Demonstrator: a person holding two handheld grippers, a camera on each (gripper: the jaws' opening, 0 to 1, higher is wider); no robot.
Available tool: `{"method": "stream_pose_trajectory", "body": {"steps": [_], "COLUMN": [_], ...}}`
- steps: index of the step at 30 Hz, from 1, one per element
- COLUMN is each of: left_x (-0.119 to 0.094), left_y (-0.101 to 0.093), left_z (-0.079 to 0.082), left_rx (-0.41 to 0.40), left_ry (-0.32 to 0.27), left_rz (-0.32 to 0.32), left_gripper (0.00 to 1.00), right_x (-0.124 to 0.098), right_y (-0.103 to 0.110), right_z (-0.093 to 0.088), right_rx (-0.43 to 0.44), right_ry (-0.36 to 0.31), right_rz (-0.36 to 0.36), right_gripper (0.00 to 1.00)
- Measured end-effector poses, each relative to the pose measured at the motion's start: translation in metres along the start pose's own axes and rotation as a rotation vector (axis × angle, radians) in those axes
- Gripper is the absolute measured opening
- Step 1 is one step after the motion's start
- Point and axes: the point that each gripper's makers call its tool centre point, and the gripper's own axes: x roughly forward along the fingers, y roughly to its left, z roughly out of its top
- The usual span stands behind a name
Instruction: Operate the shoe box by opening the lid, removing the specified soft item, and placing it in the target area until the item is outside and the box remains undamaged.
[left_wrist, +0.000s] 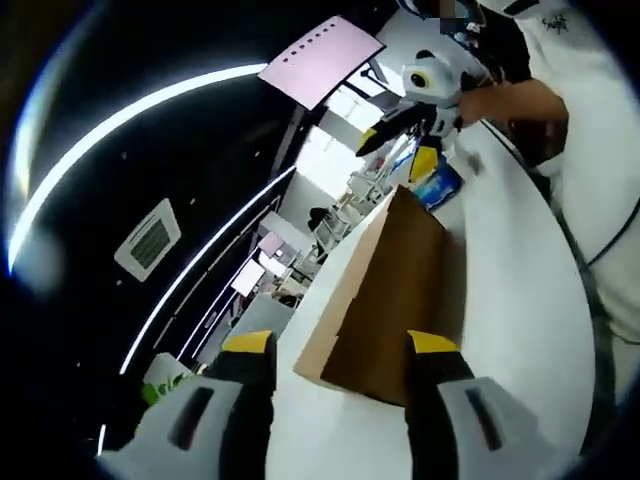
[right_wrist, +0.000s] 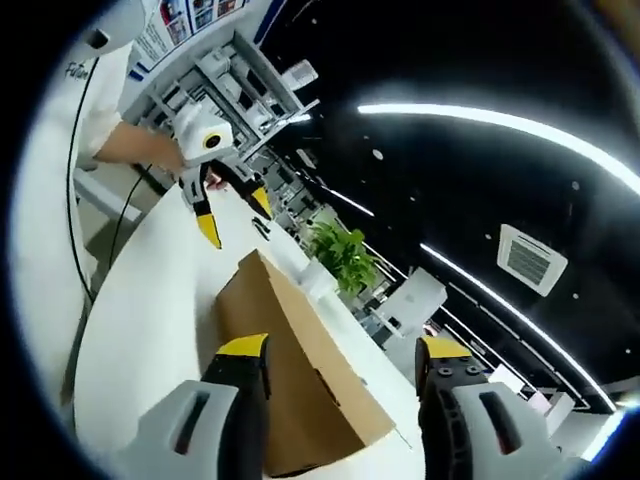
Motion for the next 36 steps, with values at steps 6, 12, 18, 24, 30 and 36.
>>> {"method": "stream_pose_trajectory", "body": {"steps": [6,12,18,24,30,36], "left_x": [0.004,0.003,0.006,0.009,0.013,0.023], "left_y": [0.004,0.004,0.009,-0.002,-0.001,-0.006], "left_z": [-0.01,-0.009,-0.018,-0.024,-0.029,-0.04], "left_rx": [0.0,-0.001,0.18,0.169,0.16,0.216], "left_ry": [0.053,0.043,0.114,0.12,0.146,0.218], "left_rz": [0.023,0.028,0.091,0.042,0.064,0.075], "left_gripper": [0.55,0.55,0.56,0.56,0.56,0.53], "right_x": [-0.002,-0.006,-0.008,-0.009,-0.006,-0.002], "right_y": [0.003,0.002,0.004,0.005,0.003,0.006], "right_z": [-0.005,-0.011,-0.023,-0.026,-0.043,-0.056], "right_rx": [-0.039,-0.136,-0.207,-0.274,-0.327,-0.374], "right_ry": [0.007,0.045,0.093,0.119,0.177,0.215], "right_rz": [0.006,0.01,0.008,0.02,0.012,0.012], "right_gripper": [0.59,0.57,0.57,0.59,0.57,0.55]}}
